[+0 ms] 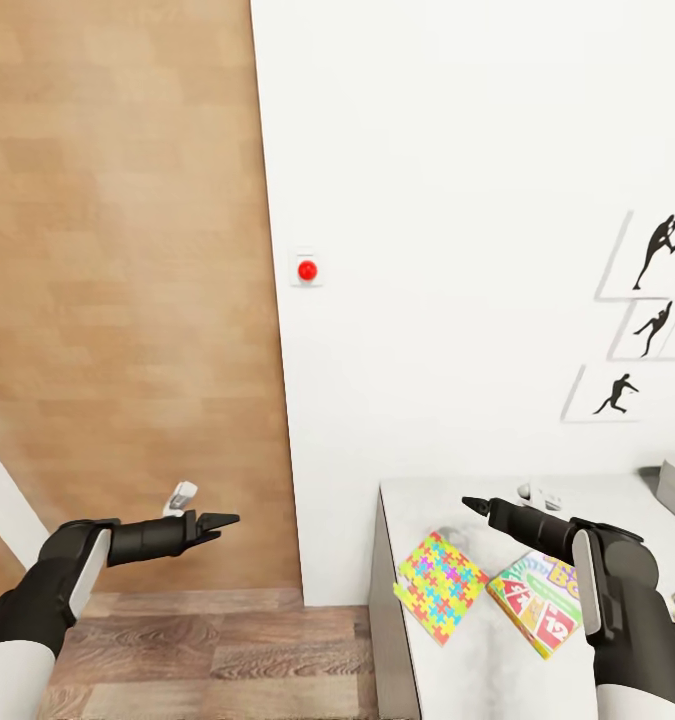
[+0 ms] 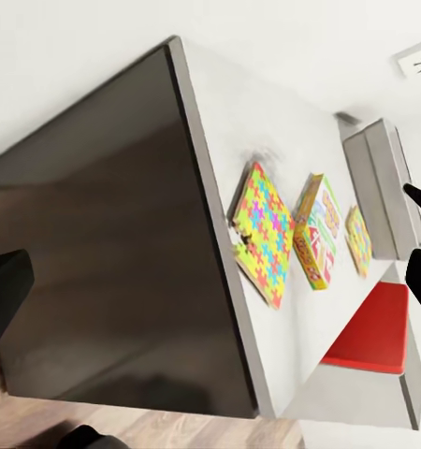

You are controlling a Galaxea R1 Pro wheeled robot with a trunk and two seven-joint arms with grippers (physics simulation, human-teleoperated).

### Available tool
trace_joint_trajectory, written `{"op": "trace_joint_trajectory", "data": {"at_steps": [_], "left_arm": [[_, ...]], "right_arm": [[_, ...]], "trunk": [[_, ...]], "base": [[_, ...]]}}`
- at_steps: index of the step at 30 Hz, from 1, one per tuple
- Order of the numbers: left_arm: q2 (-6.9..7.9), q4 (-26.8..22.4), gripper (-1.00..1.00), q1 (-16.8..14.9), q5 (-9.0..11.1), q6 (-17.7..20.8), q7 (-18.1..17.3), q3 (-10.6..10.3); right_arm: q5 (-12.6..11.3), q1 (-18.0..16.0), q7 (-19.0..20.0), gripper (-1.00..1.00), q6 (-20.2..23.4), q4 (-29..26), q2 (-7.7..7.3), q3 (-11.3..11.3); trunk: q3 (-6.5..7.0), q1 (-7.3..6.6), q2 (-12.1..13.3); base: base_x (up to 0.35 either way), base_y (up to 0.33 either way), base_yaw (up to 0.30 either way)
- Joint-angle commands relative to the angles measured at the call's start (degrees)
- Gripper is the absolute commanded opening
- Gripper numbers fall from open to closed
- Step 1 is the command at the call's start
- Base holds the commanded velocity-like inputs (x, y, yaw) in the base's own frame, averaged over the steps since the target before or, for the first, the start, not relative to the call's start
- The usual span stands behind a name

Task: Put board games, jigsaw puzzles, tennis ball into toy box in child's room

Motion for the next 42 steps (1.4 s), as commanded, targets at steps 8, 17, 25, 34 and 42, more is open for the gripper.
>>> {"op": "trace_joint_trajectory", "data": {"at_steps": [8,17,25,34,42], "left_arm": [[-0.16,0.0,1.0,-0.05,0.18,0.35,0.19,0.02],[-0.25,0.0,1.0,-0.05,0.18,0.35,0.21,0.02],[-0.33,0.0,1.0,-0.05,0.18,0.35,0.21,0.02],[-0.48,0.0,1.0,-0.05,0.18,0.35,0.25,0.02],[-0.58,0.0,1.0,-0.05,0.1,0.35,0.28,0.02]], "right_arm": [[0.2,-0.07,0.26,1.0,0.11,0.26,0.05,-0.07],[0.26,-0.07,0.32,1.0,0.09,0.51,0.16,0.0],[0.28,-0.07,0.25,1.0,-0.02,0.57,0.33,0.01],[0.25,-0.07,0.17,1.0,-0.08,1.25,0.38,0.01],[0.23,-0.07,0.14,1.0,-0.53,1.38,0.53,0.01]], "trunk": [[-0.88,0.03,-0.14],[-1.71,0.03,-0.14],[-2.45,0.03,-0.14],[-3.28,0.03,-0.14],[-4.02,0.03,-0.14]], "base": [[0.0,0.0,0.0],[0.0,0.0,0.0],[0.0,0.0,0.0],[0.0,0.0,0.0],[0.0,0.0,0.0]]}}
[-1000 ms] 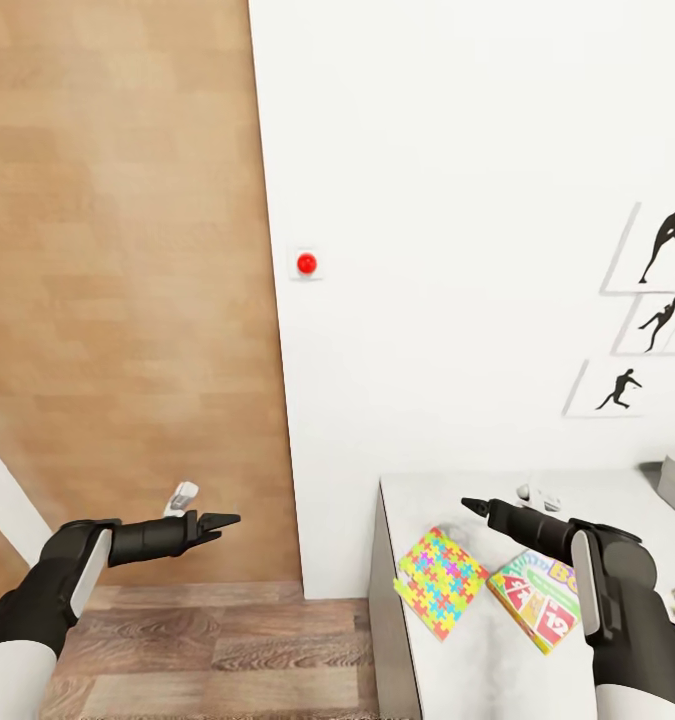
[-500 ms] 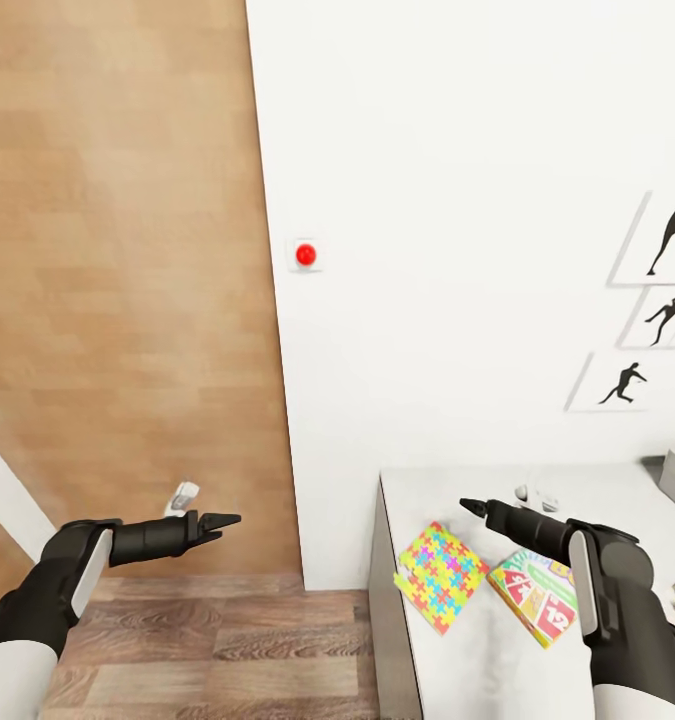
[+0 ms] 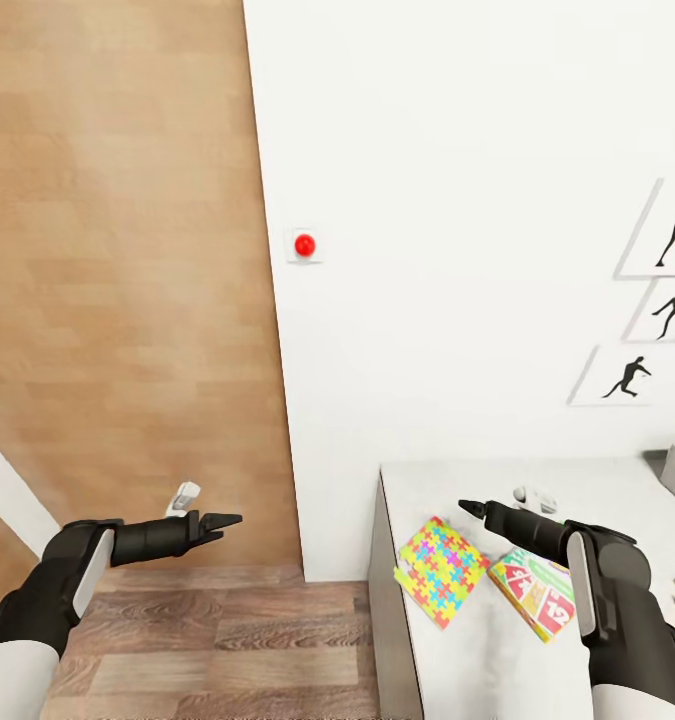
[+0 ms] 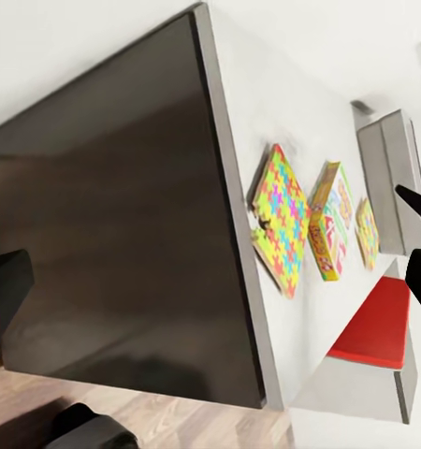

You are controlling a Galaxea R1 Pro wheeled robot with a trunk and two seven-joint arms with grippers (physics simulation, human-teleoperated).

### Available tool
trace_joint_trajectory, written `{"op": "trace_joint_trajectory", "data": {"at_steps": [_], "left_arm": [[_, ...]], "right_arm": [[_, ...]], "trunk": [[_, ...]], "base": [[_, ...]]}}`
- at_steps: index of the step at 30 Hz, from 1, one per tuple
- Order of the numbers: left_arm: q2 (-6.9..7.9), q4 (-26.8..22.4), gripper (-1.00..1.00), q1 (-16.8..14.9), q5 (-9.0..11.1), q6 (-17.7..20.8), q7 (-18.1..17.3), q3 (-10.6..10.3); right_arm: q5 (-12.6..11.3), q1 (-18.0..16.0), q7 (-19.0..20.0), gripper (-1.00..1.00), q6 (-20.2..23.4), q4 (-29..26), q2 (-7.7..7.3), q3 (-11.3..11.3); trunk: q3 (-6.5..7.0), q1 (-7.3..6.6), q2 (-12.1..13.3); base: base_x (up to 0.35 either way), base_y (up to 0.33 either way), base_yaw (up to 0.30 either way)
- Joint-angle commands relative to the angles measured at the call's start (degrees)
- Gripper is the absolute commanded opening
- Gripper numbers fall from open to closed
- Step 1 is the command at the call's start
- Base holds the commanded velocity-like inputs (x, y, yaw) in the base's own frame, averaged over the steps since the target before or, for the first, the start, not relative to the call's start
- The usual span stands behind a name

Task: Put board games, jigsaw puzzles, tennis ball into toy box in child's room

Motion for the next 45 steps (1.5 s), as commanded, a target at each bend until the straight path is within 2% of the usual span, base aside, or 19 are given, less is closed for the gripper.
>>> {"op": "trace_joint_trajectory", "data": {"at_steps": [1,9,13,21,24,27,41,45], "left_arm": [[0.0,0.0,1.0,-0.05,0.18,0.35,-0.05,0.02],[-0.19,0.0,1.0,-0.05,0.31,0.35,0.23,0.02],[-1.66,0.0,1.0,-0.05,0.18,0.35,0.61,-0.1],[-2.68,0.0,1.0,-0.05,0.2,0.31,2.38,-0.5],[-2.73,0.0,1.0,-0.05,0.21,0.28,2.59,-0.5],[-2.74,0.0,1.0,-0.05,0.18,0.29,2.65,-0.51],[-2.75,0.0,1.0,-0.05,0.19,0.26,2.7,-0.55],[-2.75,0.0,1.0,-0.05,0.23,0.26,2.7,-0.52]], "right_arm": [[0.21,-0.08,0.3,1.0,0.15,-0.03,0.07,-0.14],[0.24,-0.22,0.2,1.0,-0.49,0.36,0.3,-0.14],[0.15,-1.5,0.04,1.0,-1.99,3.05,0.03,-0.15],[0.93,-9.8,-0.04,1.0,-2.71,10.95,-0.58,-0.1],[1.0,-12.36,-0.1,1.0,-2.62,12.52,-0.65,-0.07],[1.04,-13.54,-0.33,1.0,-2.51,13.05,-0.65,-0.06],[1.33,-14.49,-2.43,1.0,-2.62,16.0,-0.85,0.03],[1.28,-14.38,-2.4,1.0,-2.51,16.55,-2.01,0.07]], "trunk": [[-0.22,0.03,-0.13],[-0.96,0.03,-0.13],[-1.33,0.03,-0.13],[-2.07,0.03,-0.13],[-2.35,0.03,-0.13],[-2.63,0.03,-0.13],[-3.92,0.03,-0.13],[-4.29,0.03,-0.13]], "base": [[0.0,0.0,0.0],[0.0,0.0,0.0],[0.0,0.0,0.019],[0.0,0.0,0.053],[0.0,0.0,0.06],[0.0,0.0,0.061],[0.0,0.0,0.061],[0.0,0.0,0.061]]}}
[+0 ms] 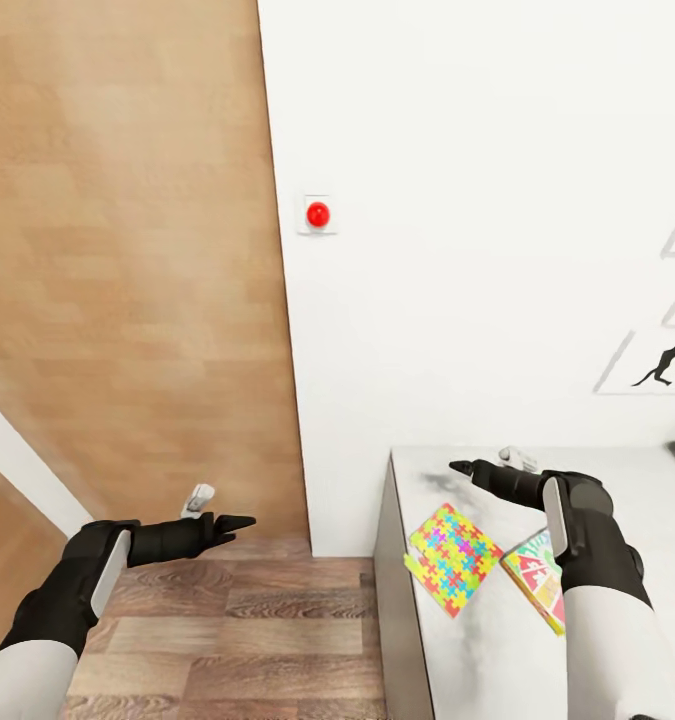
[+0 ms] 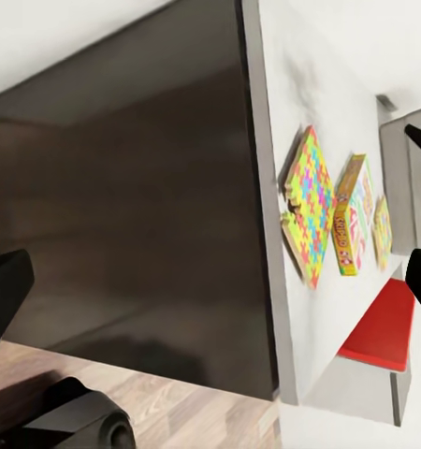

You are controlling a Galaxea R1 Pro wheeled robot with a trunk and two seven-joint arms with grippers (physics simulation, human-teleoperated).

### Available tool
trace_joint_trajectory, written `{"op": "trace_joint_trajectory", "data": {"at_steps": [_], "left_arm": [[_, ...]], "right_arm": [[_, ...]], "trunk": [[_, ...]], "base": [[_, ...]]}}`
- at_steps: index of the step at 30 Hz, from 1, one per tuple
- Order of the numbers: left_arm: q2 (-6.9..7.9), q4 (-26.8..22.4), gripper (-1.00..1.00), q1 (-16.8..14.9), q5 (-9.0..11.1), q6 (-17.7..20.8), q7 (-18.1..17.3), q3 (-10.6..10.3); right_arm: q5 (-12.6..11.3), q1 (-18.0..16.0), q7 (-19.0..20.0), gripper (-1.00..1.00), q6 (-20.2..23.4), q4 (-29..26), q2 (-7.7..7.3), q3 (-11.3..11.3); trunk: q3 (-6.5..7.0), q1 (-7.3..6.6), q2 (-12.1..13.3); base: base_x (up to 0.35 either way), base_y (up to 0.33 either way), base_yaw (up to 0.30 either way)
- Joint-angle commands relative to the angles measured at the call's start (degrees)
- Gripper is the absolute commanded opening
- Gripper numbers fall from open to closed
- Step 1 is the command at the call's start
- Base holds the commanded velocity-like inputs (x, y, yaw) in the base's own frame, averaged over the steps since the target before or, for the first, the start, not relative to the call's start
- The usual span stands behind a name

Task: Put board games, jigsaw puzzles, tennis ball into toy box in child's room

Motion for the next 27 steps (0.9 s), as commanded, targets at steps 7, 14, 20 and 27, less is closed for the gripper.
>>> {"op": "trace_joint_trajectory", "data": {"at_steps": [7,14,20,27], "left_arm": [[0.0,0.01,1.0,-0.05,0.21,0.37,-0.04,0.0],[0.0,0.01,1.0,-0.05,0.21,0.36,-0.04,0.03],[0.0,0.01,1.0,-0.05,0.21,0.36,-0.04,0.01],[0.0,0.01,1.0,-0.05,0.21,0.36,-0.04,0.02]], "right_arm": [[0.26,0.43,0.41,1.0,0.47,0.14,-1.06,-0.07],[0.24,1.55,0.61,1.0,1.04,0.08,-2.5,-0.13],[0.15,2.6,0.88,1.0,1.55,0.07,-3.97,-0.2],[0.12,3.95,0.97,1.0,1.58,0.07,-4.22,-0.15]], "trunk": [[-0.77,0.03,-0.12],[-1.34,0.03,-0.12],[-1.48,0.03,-0.12],[-1.5,0.03,-0.12]], "base": [[0.0,0.0,0.061],[0.0,0.0,0.036],[0.0,0.0,0.005],[0.0,0.0,0.0]]}}
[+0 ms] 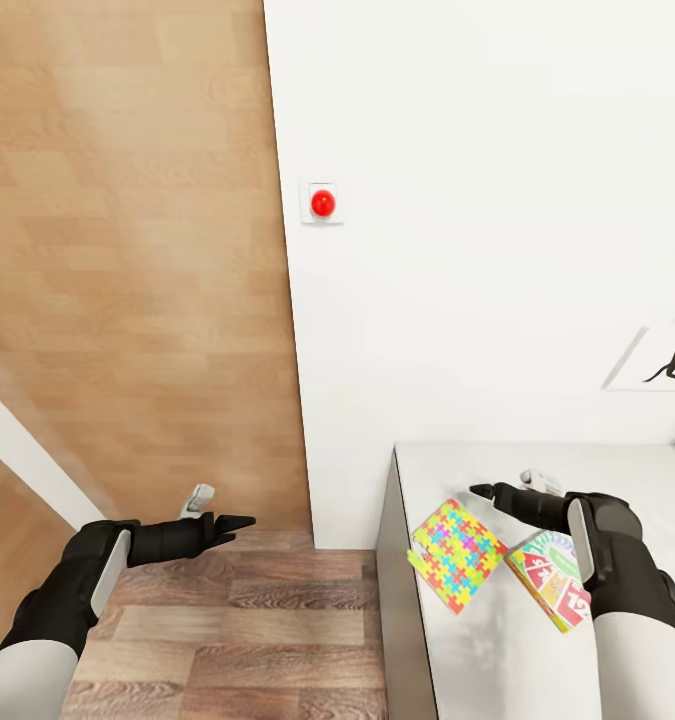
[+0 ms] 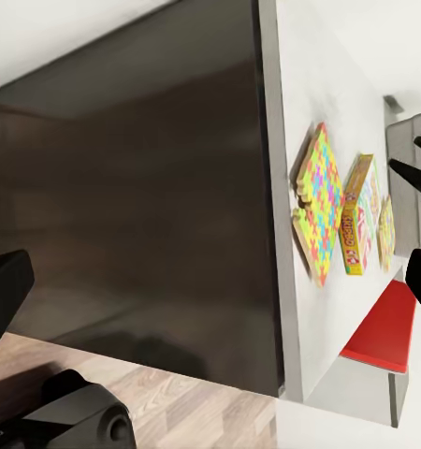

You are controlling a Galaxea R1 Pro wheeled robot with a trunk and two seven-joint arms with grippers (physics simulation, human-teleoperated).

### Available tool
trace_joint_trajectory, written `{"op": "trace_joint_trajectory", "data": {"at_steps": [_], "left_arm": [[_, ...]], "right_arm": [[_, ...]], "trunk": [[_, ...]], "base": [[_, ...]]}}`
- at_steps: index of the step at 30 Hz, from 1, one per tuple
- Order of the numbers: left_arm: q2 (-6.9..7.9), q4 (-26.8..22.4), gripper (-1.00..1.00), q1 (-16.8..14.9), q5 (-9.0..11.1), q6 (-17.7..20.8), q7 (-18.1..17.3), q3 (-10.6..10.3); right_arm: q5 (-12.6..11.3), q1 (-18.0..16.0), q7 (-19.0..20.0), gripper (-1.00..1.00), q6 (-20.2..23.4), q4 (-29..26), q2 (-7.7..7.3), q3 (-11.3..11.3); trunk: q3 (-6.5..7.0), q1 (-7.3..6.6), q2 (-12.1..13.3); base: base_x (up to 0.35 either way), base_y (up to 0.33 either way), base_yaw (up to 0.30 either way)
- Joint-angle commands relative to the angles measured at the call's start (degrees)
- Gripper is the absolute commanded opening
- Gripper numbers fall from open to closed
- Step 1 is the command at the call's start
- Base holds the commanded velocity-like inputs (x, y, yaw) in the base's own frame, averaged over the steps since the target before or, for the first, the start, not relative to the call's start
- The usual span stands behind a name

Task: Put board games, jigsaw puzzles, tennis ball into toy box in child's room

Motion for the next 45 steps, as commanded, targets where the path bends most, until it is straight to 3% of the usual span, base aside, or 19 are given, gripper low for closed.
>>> {"op": "trace_joint_trajectory", "data": {"at_steps": [1,16,45], "left_arm": [[0.01,0.0,1.0,-0.04,0.18,0.35,-0.04,0.03],[0.01,0.0,1.0,-0.04,0.18,0.35,-0.04,0.03],[-0.03,0.0,1.0,-0.04,0.22,0.35,-0.01,-0.04]], "right_arm": [[0.26,0.05,0.36,1.0,0.25,-0.04,0.02,-0.09],[0.22,0.55,0.37,1.0,0.11,0.03,0.66,-0.1],[0.28,0.22,0.44,1.0,-0.29,0.04,0.01,-0.23]], "trunk": [[-0.11,0.03,-0.11],[-0.92,0.03,-0.11],[-1.96,0.03,-0.11]], "base": [[0.0,0.0,0.0],[0.0,0.0,0.0],[0.0,0.0,0.0]]}}
